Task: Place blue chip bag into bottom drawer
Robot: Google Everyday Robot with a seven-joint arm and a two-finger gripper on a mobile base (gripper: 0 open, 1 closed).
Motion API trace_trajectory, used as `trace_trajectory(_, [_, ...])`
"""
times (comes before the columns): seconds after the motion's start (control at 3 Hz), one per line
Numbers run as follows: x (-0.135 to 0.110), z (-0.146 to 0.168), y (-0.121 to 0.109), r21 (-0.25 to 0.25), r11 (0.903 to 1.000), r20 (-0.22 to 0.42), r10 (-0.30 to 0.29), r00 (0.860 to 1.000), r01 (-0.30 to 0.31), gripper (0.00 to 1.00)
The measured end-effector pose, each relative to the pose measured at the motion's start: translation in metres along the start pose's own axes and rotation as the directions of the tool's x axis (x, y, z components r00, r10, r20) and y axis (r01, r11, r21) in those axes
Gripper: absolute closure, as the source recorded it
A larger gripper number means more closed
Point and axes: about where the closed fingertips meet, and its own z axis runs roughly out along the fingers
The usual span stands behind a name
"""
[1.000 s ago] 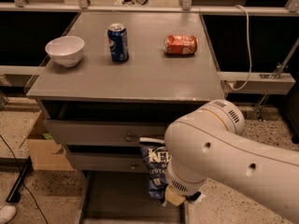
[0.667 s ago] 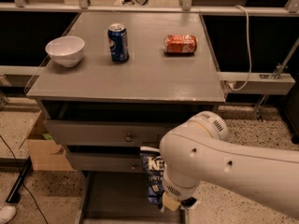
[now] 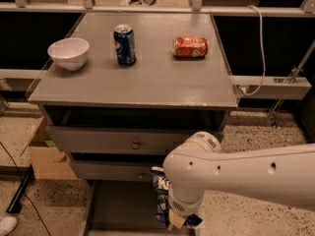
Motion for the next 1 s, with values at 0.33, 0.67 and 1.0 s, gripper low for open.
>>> trace_trajectory(0.33, [-0.001, 0.005, 0.000, -0.006, 1.0000, -0.004, 0.004, 1.000, -0.004, 1.00])
trace_trajectory(0.67, [-0.008, 0.036, 0.001, -0.043, 0.9989, -0.026, 0.017, 1.000, -0.018, 1.00])
trace_trajectory(1.0, [-0.017, 0.077, -0.001, -0.085, 0.9957, -0.063, 0.032, 0.997, -0.037, 1.00])
